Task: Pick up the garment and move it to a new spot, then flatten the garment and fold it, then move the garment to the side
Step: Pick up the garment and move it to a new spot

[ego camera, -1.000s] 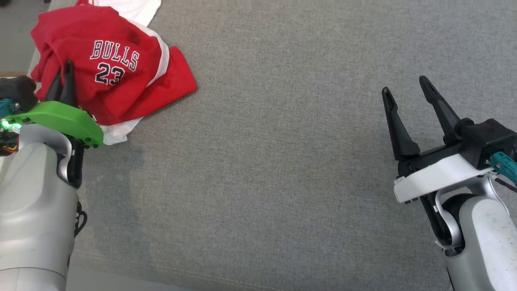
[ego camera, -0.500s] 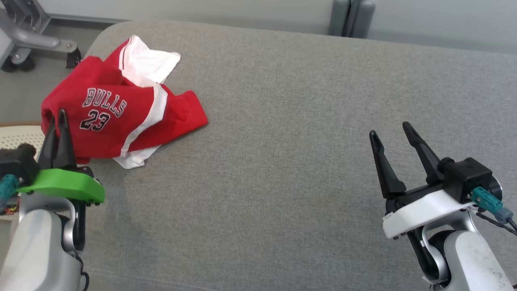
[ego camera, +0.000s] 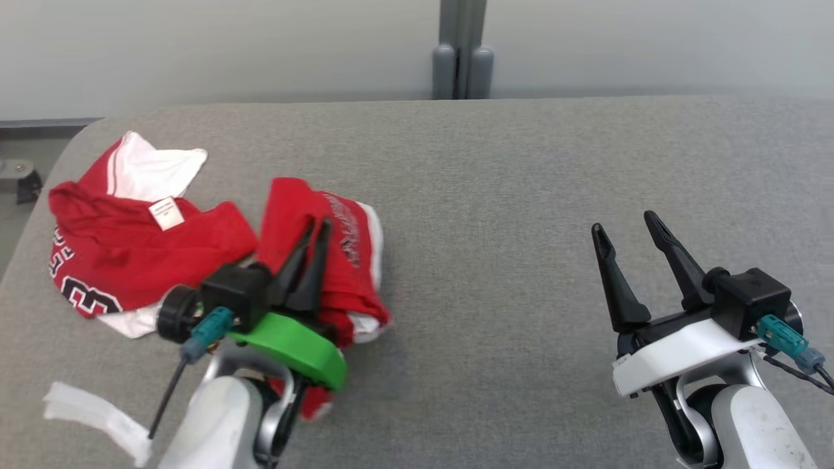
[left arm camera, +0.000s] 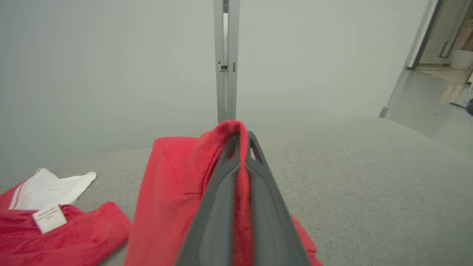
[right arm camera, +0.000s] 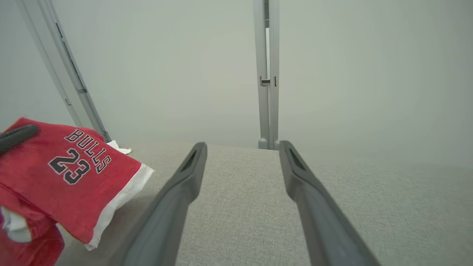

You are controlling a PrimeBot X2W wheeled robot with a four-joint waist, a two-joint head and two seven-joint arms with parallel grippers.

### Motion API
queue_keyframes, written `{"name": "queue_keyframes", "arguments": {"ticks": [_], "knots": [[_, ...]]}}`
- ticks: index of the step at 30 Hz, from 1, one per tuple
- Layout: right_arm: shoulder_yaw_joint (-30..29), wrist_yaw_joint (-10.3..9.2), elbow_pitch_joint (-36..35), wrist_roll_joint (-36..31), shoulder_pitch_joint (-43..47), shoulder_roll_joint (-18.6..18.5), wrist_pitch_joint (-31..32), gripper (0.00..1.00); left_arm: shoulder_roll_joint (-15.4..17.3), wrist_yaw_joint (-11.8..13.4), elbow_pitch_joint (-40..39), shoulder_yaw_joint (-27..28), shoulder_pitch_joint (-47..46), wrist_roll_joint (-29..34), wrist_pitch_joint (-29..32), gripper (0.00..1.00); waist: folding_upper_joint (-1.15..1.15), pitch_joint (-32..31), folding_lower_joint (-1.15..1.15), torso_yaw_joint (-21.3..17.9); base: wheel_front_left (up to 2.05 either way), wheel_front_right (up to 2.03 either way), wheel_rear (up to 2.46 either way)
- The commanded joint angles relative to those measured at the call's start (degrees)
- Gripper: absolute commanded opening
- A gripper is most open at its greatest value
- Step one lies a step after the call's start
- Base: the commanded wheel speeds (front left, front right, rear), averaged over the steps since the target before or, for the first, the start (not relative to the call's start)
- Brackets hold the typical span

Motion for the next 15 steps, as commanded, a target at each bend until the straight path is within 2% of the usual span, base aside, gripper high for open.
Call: {"name": "queue_keyframes", "arguments": {"ticks": [1, 4, 9, 14, 15], "knots": [[-0.2, 0.03, -0.3, 0.2, -0.1, 0.2, -0.2, 1.00, -1.5, -0.6, -0.2, -1.7, -2.0, -0.1, 0.1, 0.00, 0.00, 3.2, 0.00, -8.3, 0.00, 0.00, 0.00], [-0.8, 0.03, -0.5, 0.2, -0.7, 0.6, -0.7, 1.00, -3.9, -1.8, 1.2, -7.5, -4.6, 0.3, 0.3, 0.00, 0.00, 5.7, 0.00, -12.2, 0.00, 0.00, 0.00], [-1.2, 0.03, 0.0, 0.4, -1.9, 1.3, -2.0, 1.00, -5.6, -2.7, 6.7, -15.5, -8.2, -1.2, 0.1, 0.00, 0.00, 9.5, 0.00, -17.6, 0.00, 0.00, 0.00], [-1.4, 0.03, 1.0, 0.6, -2.5, 2.0, -3.4, 1.00, -6.0, -3.0, 12.5, -19.7, -10.1, -2.9, -0.7, 0.00, 0.00, 11.3, 0.00, -19.9, 0.00, 0.00, 0.00], [-1.4, 0.03, 1.3, 0.5, -2.6, 2.1, -3.6, 1.00, -6.0, -3.1, 13.2, -20.1, -10.5, -3.1, -1.3, 0.26, 0.00, 11.4, 0.00, -19.9, 0.00, 0.00, 0.00]]}}
